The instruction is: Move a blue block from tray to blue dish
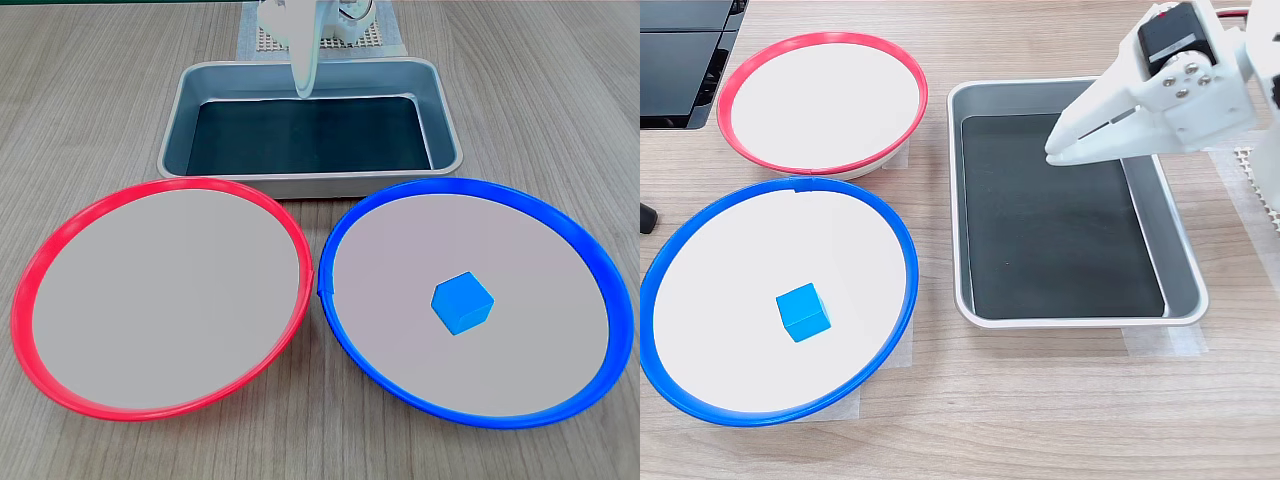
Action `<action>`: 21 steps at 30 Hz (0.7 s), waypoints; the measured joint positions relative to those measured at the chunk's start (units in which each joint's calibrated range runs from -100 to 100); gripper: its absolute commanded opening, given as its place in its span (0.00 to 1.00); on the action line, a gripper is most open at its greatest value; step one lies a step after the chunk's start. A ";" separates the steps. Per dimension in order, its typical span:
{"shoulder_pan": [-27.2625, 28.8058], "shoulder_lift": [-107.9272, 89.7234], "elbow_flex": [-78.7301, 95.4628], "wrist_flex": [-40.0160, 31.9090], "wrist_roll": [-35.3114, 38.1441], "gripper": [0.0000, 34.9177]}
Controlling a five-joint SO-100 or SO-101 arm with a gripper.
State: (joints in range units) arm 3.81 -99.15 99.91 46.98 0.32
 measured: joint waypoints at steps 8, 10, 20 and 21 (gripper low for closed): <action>0.00 0.17 0.00 0.24 0.00 0.01; 0.00 0.34 0.00 0.24 0.00 0.01; 0.00 0.34 0.00 0.24 0.00 0.01; 0.00 0.34 0.00 0.24 0.00 0.01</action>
State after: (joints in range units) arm 3.81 -98.81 99.91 47.23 0.32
